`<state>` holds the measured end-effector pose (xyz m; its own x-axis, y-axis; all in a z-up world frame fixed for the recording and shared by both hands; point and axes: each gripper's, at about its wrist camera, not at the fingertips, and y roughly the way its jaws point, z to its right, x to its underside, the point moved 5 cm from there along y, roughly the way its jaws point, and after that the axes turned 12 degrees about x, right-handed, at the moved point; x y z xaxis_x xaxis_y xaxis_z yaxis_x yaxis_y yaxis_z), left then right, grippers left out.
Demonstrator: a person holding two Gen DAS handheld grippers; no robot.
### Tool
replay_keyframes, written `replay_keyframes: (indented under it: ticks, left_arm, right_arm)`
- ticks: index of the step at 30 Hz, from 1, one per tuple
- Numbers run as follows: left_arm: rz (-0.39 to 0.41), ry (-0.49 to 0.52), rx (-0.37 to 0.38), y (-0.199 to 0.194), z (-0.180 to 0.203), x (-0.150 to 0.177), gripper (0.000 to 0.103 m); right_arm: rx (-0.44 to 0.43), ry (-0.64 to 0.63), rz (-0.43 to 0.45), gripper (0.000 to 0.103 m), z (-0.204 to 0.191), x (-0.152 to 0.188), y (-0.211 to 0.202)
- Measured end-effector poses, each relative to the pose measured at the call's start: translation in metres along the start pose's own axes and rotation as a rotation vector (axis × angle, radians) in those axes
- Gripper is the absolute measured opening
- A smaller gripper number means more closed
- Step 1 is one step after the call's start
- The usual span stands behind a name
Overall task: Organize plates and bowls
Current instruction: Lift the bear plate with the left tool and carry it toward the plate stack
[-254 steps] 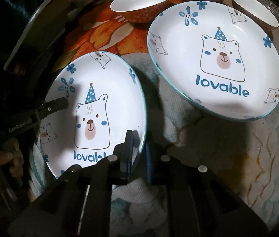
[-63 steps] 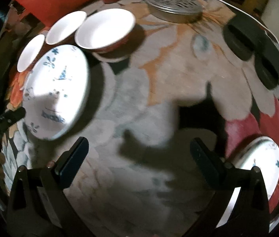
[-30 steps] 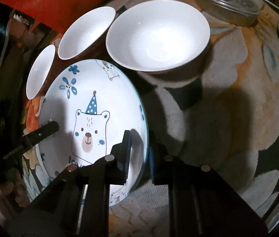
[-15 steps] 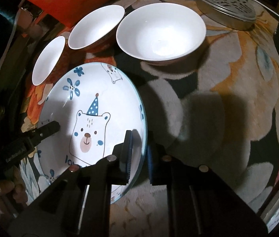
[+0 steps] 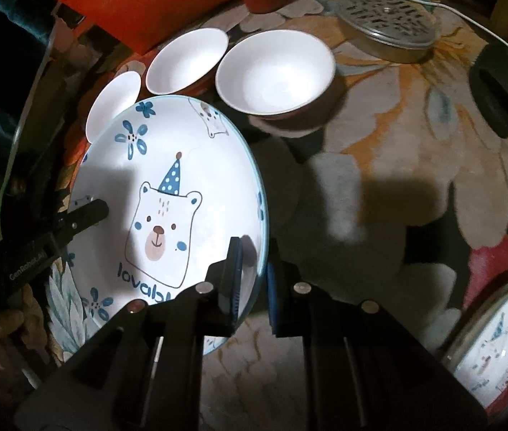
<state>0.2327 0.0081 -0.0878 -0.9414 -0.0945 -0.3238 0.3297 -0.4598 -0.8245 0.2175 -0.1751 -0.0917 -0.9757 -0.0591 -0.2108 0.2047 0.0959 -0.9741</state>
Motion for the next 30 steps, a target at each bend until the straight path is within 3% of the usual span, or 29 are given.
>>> replay_keyframes:
  ticks: [16, 30]
  left_arm:
    - [-0.031, 0.11, 0.055, 0.002, 0.095, 0.0, 0.017]
    - [-0.106, 0.219, 0.114, 0.036, 0.189, 0.016, 0.017]
  right_arm:
    - [0.045, 0.067, 0.017, 0.013, 0.072, 0.023, -0.055]
    - [0.092, 0.181, 0.009, 0.013, 0.157, 0.056, -0.09]
